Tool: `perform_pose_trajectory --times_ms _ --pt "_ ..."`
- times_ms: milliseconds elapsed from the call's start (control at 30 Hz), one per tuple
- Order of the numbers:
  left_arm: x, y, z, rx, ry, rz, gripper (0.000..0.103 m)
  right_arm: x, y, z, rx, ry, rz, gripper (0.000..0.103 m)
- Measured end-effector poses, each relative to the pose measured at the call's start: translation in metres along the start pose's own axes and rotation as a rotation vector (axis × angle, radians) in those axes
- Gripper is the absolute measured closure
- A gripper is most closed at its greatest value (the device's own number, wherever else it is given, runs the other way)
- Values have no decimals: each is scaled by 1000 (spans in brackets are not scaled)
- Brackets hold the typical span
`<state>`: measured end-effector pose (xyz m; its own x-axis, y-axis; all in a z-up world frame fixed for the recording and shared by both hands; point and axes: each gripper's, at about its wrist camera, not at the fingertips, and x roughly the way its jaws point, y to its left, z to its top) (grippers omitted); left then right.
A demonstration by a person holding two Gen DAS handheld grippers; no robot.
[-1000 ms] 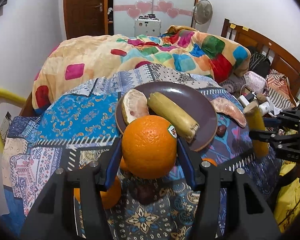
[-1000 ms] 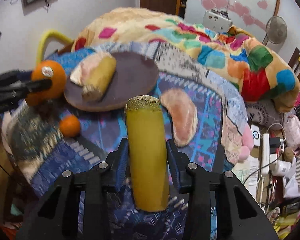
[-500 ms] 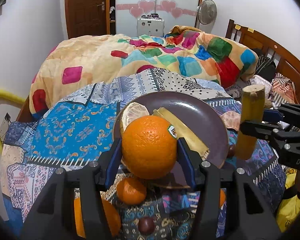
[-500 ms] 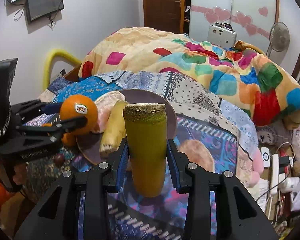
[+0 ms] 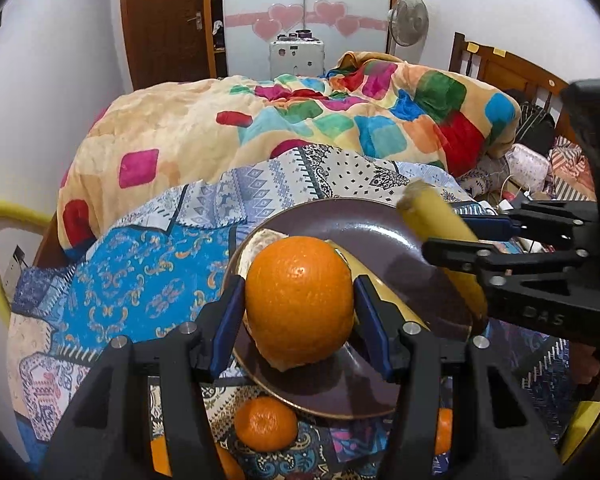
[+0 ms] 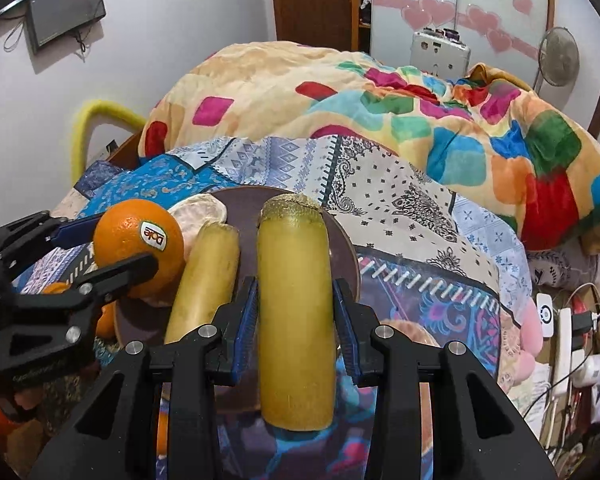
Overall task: Organize fruits
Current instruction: 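Carry the gourd beside the first gourd on the plate while the left tool carries the orange, then open the right tool on the plate while the left tool releases the orange there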
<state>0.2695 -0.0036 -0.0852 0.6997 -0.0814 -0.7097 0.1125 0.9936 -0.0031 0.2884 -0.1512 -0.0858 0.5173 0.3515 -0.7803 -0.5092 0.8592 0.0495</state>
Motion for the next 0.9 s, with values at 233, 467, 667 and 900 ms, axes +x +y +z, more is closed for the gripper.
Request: perform_pose_trajectory --times_ms 233,467,667,900 --pt "2 -1 1 7 -7 -8 48 18 4 5 6 33 23 69" --pt "-5 -6 -2 21 -6 -58 46 33 10 5 3 79 42 69" --pt "-4 -10 -6 26 -5 -62 45 26 9 1 2 78 52 69" --pt "-22 -4 -8 -7 -29 -72 44 -3 12 -5 -47 28 8 69"
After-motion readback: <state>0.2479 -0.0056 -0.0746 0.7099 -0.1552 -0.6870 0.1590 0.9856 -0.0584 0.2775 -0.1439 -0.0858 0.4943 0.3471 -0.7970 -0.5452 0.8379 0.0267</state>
